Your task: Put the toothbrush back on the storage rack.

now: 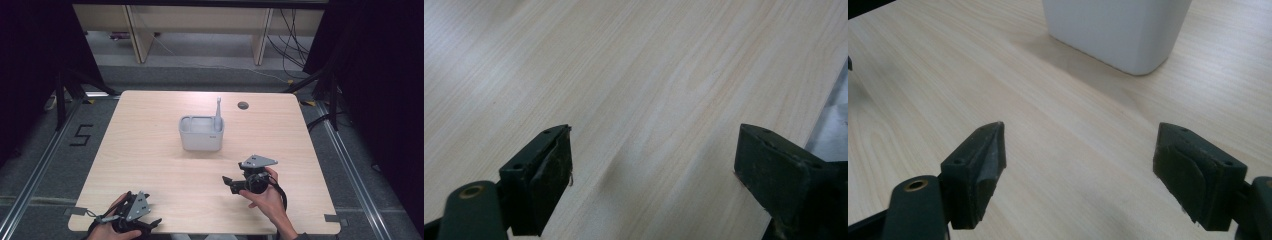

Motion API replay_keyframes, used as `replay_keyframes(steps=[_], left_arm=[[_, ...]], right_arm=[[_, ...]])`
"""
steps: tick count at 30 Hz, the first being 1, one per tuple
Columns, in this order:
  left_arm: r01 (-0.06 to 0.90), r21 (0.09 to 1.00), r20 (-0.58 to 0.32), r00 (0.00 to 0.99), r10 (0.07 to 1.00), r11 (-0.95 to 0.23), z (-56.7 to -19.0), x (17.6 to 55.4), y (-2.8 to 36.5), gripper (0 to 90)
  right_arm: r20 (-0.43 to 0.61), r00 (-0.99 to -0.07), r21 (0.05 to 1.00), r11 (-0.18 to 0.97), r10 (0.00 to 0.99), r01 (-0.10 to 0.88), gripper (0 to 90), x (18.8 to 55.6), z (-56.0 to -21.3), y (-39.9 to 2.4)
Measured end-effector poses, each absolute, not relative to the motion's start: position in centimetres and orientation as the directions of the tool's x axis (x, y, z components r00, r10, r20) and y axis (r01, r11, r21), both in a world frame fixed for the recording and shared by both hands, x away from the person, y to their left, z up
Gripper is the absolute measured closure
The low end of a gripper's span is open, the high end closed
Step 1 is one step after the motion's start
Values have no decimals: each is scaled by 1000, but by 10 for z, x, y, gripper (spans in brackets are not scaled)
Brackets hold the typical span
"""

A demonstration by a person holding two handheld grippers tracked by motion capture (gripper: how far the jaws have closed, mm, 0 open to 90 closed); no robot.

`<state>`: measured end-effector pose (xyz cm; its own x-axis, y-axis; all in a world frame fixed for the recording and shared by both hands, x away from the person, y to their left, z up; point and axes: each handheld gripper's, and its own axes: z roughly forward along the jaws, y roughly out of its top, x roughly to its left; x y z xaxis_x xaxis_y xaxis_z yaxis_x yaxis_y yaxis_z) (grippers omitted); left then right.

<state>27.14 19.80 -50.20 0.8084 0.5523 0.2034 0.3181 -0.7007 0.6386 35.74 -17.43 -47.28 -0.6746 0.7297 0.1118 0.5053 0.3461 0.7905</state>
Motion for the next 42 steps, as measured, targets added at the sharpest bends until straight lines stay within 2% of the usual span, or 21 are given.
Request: replay_keyframes(steps=[2, 6, 8, 13, 14, 15, 16, 19, 20, 23, 24, 25, 28, 36, 39, 42], left_arm=[[313, 636, 207, 812, 547, -705, -502, 272, 198, 152], [320, 638, 202, 809, 553, -700, -502, 271, 198, 153], [320, 650, 191, 809, 556, -689, -502, 271, 198, 152], [309, 627, 204, 821, 533, -715, -500, 271, 199, 152], [308, 626, 205, 821, 532, -716, -500, 272, 199, 152], [308, 624, 206, 821, 532, -718, -500, 272, 199, 153], [319, 650, 191, 810, 554, -690, -502, 271, 198, 152], [308, 623, 206, 822, 532, -719, -500, 272, 199, 152], [308, 625, 207, 821, 532, -718, -500, 272, 199, 152], [317, 642, 197, 811, 550, -698, -502, 271, 198, 153], [307, 624, 212, 819, 534, -718, -500, 272, 199, 152], [318, 637, 203, 809, 551, -702, -502, 271, 198, 152], [316, 640, 208, 807, 553, -701, -502, 272, 198, 153], [317, 640, 199, 812, 549, -700, -502, 271, 198, 152], [320, 649, 194, 808, 557, -690, -502, 271, 198, 152], [321, 648, 193, 808, 557, -691, -502, 271, 198, 152]], right_arm=[[93, -682, 798, 355, 726, 487, 216, 357, -475, -177], [121, -665, 787, 337, 737, 517, 213, 351, -477, -180], [95, -676, 796, 352, 731, 493, 213, 351, -478, -183], [115, -657, 786, 336, 745, 519, 207, 344, -479, -187], [85, -674, 793, 360, 734, 492, 205, 345, -480, -190], [119, -652, 783, 333, 749, 525, 204, 341, -480, -189], [97, -664, 792, 346, 742, 503, 200, 341, -481, -191], [91, -666, 793, 350, 740, 498, 194, 339, -482, -196], [117, -655, 786, 334, 746, 520, 191, 337, -482, -196], [103, -667, 796, 341, 738, 500, 187, 336, -484, -201], [139, -640, 781, 314, 755, 540, 186, 332, -484, -200], [107, -654, 790, 335, 749, 513, 185, 333, -484, -203], [93, -651, 782, 350, 753, 516, 184, 329, -486, -207], [99, -637, 767, 349, 764, 538, 180, 320, -488, -213], [82, -661, 771, 372, 746, 516, 180, 319, -489, -216], [91, -643, 755, 368, 761, 542, 180, 313, -489, -218]])
